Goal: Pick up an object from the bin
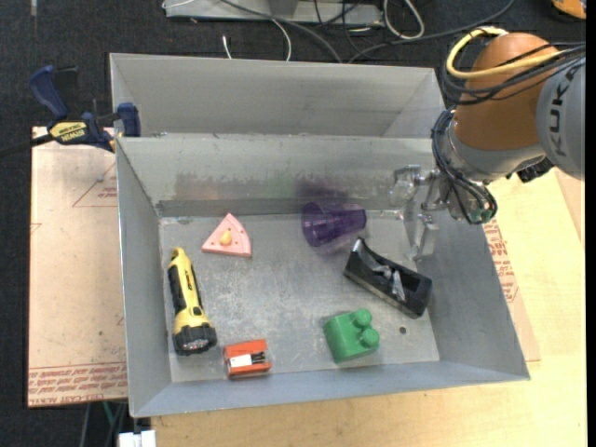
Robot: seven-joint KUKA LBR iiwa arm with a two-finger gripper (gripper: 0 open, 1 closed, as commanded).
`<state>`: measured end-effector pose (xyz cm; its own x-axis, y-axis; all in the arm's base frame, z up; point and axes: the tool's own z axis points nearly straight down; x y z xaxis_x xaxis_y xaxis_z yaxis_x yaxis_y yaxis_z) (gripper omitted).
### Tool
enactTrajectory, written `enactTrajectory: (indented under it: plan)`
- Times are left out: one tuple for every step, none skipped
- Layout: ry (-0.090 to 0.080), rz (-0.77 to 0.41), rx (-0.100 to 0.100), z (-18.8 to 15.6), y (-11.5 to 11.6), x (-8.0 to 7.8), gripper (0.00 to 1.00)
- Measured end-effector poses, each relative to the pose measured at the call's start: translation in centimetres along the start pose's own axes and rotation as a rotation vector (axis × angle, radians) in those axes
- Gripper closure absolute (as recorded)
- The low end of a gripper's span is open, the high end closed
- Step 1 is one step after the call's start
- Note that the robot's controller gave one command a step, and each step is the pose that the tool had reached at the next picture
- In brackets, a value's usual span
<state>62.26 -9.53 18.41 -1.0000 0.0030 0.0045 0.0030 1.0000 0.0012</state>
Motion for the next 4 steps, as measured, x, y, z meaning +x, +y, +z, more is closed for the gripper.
enactTrajectory:
  plan:
    - [-0.008,-0.002,0.001,-0.5,0.0,-0.1,0.00]
    - [-0.008,0.076,-0.001,8.7,0.2,2.6,0.00]
    - [-0.019,0.112,0.000,9.1,1.0,4.3,0.00]
    - [-0.002,0.223,-0.002,8.4,-0.9,7.3,0.00]
